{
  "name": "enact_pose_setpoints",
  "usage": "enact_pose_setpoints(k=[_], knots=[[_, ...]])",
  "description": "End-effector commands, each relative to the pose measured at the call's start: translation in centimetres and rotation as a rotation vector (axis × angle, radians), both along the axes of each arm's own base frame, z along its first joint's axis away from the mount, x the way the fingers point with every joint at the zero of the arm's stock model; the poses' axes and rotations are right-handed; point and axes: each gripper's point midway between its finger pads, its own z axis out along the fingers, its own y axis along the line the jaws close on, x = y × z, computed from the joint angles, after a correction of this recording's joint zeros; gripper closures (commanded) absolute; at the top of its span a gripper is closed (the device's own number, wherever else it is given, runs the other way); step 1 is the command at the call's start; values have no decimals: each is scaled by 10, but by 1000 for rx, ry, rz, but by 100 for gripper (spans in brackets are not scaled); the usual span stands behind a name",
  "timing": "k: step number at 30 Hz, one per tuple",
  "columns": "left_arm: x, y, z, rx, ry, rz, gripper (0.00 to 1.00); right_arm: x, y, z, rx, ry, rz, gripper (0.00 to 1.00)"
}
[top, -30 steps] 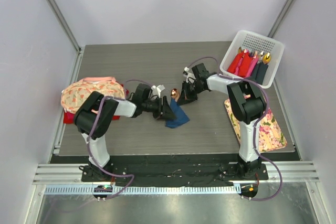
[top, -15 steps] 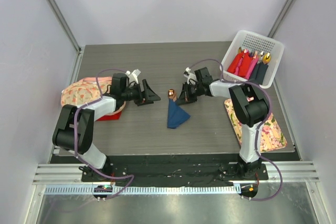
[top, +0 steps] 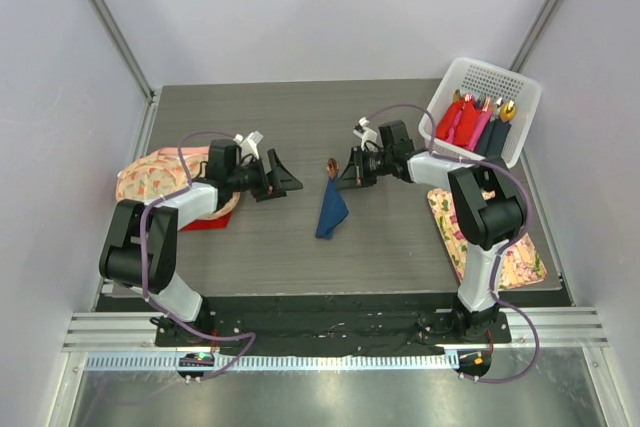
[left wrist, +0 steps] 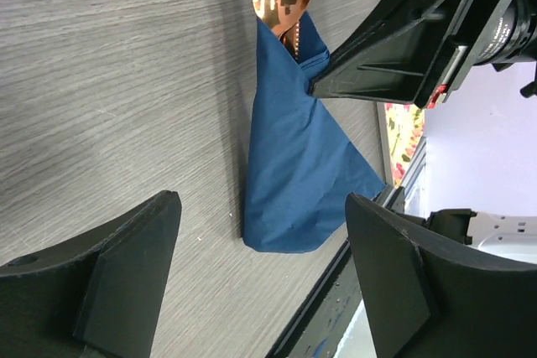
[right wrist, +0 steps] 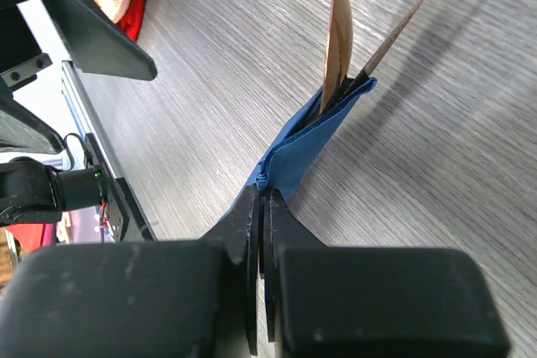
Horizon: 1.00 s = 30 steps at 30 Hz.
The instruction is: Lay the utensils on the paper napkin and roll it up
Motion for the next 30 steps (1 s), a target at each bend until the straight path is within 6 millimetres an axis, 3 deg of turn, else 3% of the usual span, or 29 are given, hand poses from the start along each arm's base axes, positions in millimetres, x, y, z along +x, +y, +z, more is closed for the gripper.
enact_pose_setpoints(k=[1, 10, 15, 17, 25, 30], knots=[[10, 2, 20, -25, -69, -8, 13, 11, 7, 51, 83, -156, 46, 99], [17, 9, 52, -74, -248, -27, 9, 2, 11, 95, 149, -255, 106, 99], [7, 10, 60, -73, -341, -77, 8, -1, 12, 113, 175, -291, 118, 99], [4, 7, 73, -93, -422, -111, 9, -5, 12, 123, 196, -300, 127, 99], [-14, -2, 105, -176, -663, -226, 8, -15, 17, 172, 289, -377, 176, 99], [-17, -5, 126, -203, -786, -273, 9, -31, 16, 209, 359, -422, 222, 99]])
